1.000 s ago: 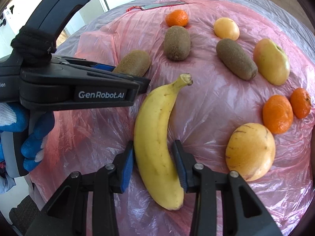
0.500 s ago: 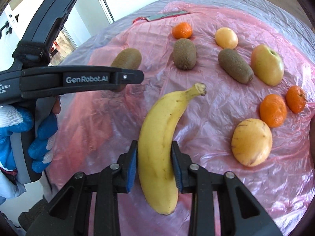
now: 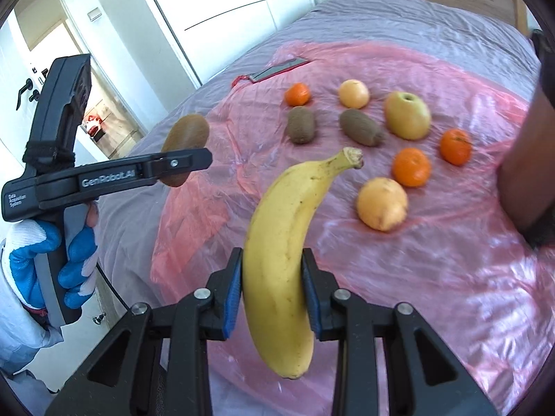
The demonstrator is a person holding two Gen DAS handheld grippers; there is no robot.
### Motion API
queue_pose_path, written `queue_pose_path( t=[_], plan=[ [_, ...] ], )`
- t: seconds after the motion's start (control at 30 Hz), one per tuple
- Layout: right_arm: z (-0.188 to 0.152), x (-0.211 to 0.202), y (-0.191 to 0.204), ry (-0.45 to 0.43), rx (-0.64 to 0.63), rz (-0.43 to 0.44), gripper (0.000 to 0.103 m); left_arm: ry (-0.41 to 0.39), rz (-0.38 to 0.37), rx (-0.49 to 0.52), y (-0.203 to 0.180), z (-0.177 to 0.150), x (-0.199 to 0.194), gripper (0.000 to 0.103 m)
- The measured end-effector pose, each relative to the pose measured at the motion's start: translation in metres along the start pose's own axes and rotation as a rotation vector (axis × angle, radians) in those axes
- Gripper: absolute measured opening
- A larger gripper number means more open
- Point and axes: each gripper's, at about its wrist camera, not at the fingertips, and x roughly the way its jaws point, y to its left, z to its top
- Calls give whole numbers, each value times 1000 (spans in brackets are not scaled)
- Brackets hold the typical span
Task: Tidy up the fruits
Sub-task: 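Carry the kiwi and banana over the green tray with both tools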
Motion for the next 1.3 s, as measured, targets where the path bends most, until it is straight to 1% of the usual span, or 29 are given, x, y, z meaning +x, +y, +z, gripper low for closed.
queue_pose_path(
  t=[0.13, 0.33, 0.47, 0.7, 0.83, 0.93, 1.13, 1.3],
  plan=[
    [-16, -29, -12, -29, 37, -31, 37, 11, -54, 42, -32, -8, -9, 35],
    [-41, -67, -46, -82, 115, -95, 37, 20, -128, 125, -90, -16, -22, 35],
    [-63, -99, -76, -123, 180, -150, 37, 26, -176, 195, -136, -22, -30, 35],
    [-84, -156, -135, -206, 275, -253, 37, 53, -267, 320, -224, -30, -34, 35],
    [-93, -185, -172, -242, 317, -310, 37, 74, -311, 389, -279, -30, -27, 35],
    [-95, -200, -198, -255, 337, -353, 37, 86, -345, 422, -316, -28, -19, 35],
    [-91, -229, -260, -283, 379, -425, 37, 96, -374, 492, -386, -17, 6, 35],
    [-75, -242, -316, -295, 399, -474, 37, 109, -375, 521, -435, -2, 40, 35]
  ],
)
